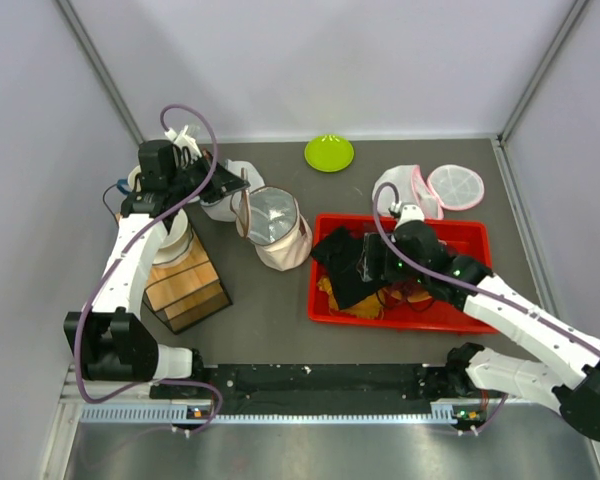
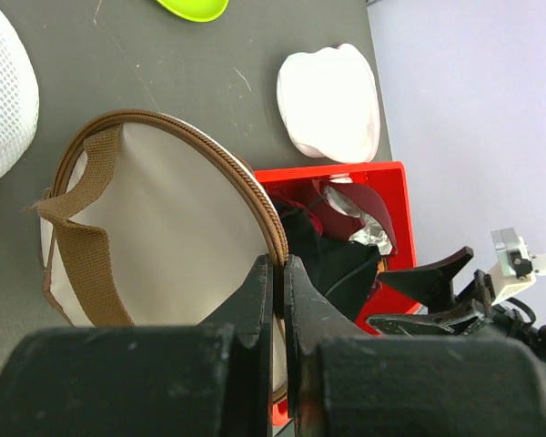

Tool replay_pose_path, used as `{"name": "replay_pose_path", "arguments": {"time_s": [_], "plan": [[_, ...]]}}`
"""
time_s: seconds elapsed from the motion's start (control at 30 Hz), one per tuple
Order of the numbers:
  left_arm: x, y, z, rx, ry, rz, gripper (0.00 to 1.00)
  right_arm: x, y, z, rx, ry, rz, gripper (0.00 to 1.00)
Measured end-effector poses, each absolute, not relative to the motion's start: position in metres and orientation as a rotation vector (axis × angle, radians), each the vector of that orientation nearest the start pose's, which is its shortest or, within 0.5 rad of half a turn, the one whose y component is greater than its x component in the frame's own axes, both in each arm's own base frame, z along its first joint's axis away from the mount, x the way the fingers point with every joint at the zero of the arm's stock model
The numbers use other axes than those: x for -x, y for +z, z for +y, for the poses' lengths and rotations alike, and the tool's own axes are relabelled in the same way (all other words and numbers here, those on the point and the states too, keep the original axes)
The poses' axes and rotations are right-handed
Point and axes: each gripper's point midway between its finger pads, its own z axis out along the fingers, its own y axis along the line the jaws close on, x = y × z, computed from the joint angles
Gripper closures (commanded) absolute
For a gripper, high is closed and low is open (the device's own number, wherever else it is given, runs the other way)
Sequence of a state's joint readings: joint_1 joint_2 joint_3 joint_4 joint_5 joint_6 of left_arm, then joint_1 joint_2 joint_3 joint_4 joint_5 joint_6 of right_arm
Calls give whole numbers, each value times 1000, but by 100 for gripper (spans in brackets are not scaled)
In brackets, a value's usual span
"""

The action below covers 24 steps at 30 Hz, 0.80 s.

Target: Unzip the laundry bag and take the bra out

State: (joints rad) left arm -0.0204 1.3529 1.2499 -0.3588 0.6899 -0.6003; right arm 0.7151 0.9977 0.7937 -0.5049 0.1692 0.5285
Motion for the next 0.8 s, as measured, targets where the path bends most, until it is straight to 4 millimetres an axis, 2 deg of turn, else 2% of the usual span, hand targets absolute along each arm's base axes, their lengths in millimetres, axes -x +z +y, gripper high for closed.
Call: {"name": "replay_pose_path", "arguments": {"time_s": [0.13, 0.23, 0.37, 0.6, 0.63, 0.67, 0.7, 0.77, 0.8], "plan": [[-369, 288, -137, 149, -1082, 2085, 100, -237, 174, 177, 112, 392, 2257, 1], [-368, 290, -137, 148, -1078, 2089, 100, -247, 203, 170, 86, 360, 2174, 1], [-367, 304, -136, 123, -1058, 2080, 100, -259, 239, 157, 26, 310, 2064, 1], [-365, 331, -133, 65, -1018, 2049, 100, -271, 261, 135, -45, 227, 1992, 1], [-364, 330, -133, 64, -1016, 2053, 62, -272, 262, 133, -49, 220, 1989, 1], [-364, 328, -132, 69, -1008, 2062, 41, -273, 262, 132, -50, 215, 1989, 1], [-363, 324, -130, 71, -990, 2075, 24, -273, 262, 131, -50, 213, 1989, 1], [-362, 316, -127, 82, -963, 2107, 6, -274, 261, 130, -45, 204, 1993, 1], [-360, 311, -126, 93, -956, 2129, 3, -275, 260, 131, -42, 205, 1997, 1]]}}
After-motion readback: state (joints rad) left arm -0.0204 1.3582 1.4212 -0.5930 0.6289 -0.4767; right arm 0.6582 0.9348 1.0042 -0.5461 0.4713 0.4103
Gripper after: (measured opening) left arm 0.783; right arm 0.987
